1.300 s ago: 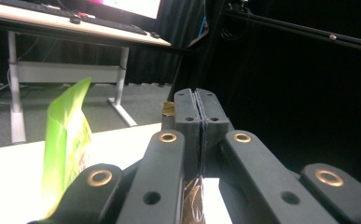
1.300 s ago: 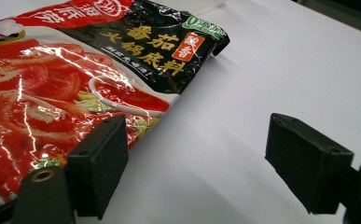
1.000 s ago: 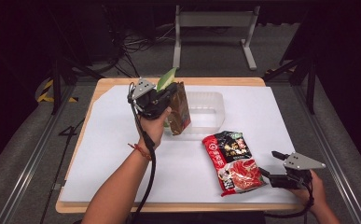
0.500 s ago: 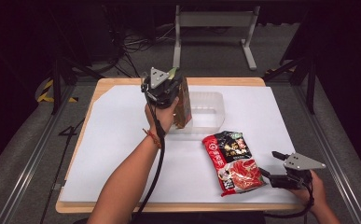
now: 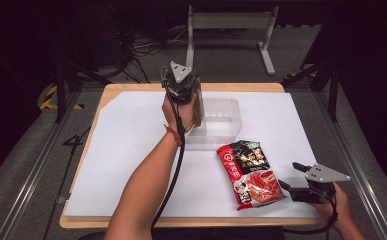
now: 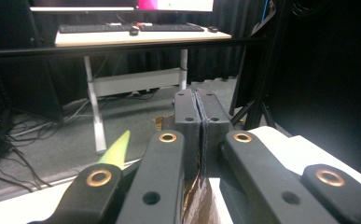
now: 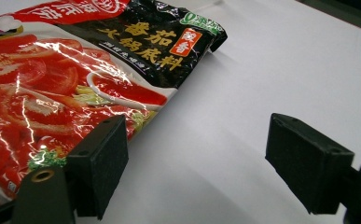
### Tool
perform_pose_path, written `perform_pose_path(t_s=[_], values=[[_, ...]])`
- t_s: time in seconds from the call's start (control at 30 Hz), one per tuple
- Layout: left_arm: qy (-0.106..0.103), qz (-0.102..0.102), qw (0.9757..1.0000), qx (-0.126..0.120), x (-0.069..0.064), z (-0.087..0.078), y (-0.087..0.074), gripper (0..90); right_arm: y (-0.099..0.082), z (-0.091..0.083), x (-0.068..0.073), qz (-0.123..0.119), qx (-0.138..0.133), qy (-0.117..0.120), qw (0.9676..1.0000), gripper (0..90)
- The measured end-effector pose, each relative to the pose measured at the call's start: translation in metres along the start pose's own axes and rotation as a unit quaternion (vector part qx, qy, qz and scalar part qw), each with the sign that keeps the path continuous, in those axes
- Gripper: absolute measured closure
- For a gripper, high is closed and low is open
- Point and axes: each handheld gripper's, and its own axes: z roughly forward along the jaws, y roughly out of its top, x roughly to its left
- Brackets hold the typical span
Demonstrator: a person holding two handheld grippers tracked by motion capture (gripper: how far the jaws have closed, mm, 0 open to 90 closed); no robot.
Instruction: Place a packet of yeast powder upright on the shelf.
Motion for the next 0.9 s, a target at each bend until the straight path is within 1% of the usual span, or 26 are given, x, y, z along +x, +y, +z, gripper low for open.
perform_pose_path(t_s=[0.07, 0.1, 0.13, 0.17, 0.2, 0.23, 0.3, 0.33, 0.37, 0.43, 0.5, 0.63, 0.67, 0.7, 0.73, 0.77, 0.8, 0.9], values=[[0.0, 0.0, 1.0, -0.004, -0.001, 0.001, -0.001, 88.5, 0.0, 0.0, 0.0, 0.0, 0.0, 0.0, 1.0, 21.4], [-0.005, -0.001, 1.0, -0.008, -0.001, 0.001, -0.001, 88.5, 0.0, 0.0, 0.0, 0.0, 0.0, 0.0, 1.0, 21.4], [-0.005, -0.001, 1.0, -0.008, -0.001, 0.001, -0.001, 88.5, 0.0, 0.0, 0.0, 0.0, 0.0, 0.0, 1.0, 21.4], [-0.014, -0.005, 0.9998, -0.009, -0.002, 0.001, -0.003, 88.4, 0.0, -0.001, 0.0, 0.0, 0.0, 0.0, 1.0, 21.4], [-0.016, -0.005, 0.9998, -0.009, -0.003, 0.001, -0.005, 88.3, 0.0, -0.001, 0.0, 0.0, 0.0, 0.0, 1.0, 21.4], [-0.023, -0.006, 0.9997, -0.009, -0.003, 0.001, -0.008, 88.3, 0.0, -0.001, 0.0, -0.001, 0.0, 0.0, 1.0, 21.4], [-0.032, -0.011, 0.9994, -0.009, -0.004, 0.0, -0.012, 88.2, -0.001, -0.001, 0.0, 0.0, 0.0, 0.001, 1.0, 21.4], [-0.032, -0.011, 0.9994, -0.009, -0.004, 0.0, -0.012, 88.1, -0.001, -0.001, 0.0, 0.0, 0.0, 0.001, 1.0, 21.4], [-0.047, -0.013, 0.9988, -0.009, -0.003, 0.0, -0.014, 88.1, -0.001, -0.001, 0.0, 0.001, 0.0, 0.001, 1.0, 21.4], [-0.053, -0.01, 0.9985, -0.001, -0.004, 0.0, -0.017, 87.7, -0.001, 0.0, 0.0, 0.001, 0.001, 0.001, 1.0, 21.4], [-0.065, -0.005, 0.9978, 0.005, -0.005, -0.001, -0.022, 87.4, 0.0, 0.0, 0.001, -0.001, 0.002, 0.001, 1.0, 21.4], [-0.089, -0.007, 0.996, 0.01, -0.004, -0.006, -0.03, 87.0, -0.001, -0.001, 0.0, 0.0, 0.001, 0.0, 1.0, 21.4], [-0.093, -0.01, 0.9956, 0.01, -0.003, -0.008, -0.032, 86.9, -0.001, -0.001, 0.001, 0.001, 0.001, 0.001, 1.0, 21.4], [-0.093, -0.01, 0.9956, 0.01, -0.003, -0.008, -0.032, 86.9, -0.001, -0.001, 0.001, 0.001, 0.001, 0.001, 1.0, 21.4], [-0.098, -0.007, 0.995, 0.011, -0.002, -0.01, -0.033, 86.9, -0.001, 0.0, 0.001, -0.001, 0.002, 0.001, 1.0, 21.4], [-0.098, -0.007, 0.995, 0.011, -0.002, -0.01, -0.033, 86.9, -0.001, 0.0, 0.001, -0.002, 0.002, 0.001, 1.0, 21.3], [-0.11, -0.01, 0.9938, 0.012, 0.0, -0.014, -0.037, 86.7, 0.0, 0.0, 0.001, -0.002, 0.003, 0.001, 1.0, 21.3], [-0.119, -0.006, 0.9929, 0.011, 0.0, -0.018, -0.04, 86.5, 0.0, 0.0, 0.001, -0.001, 0.003, 0.001, 1.0, 21.3]])
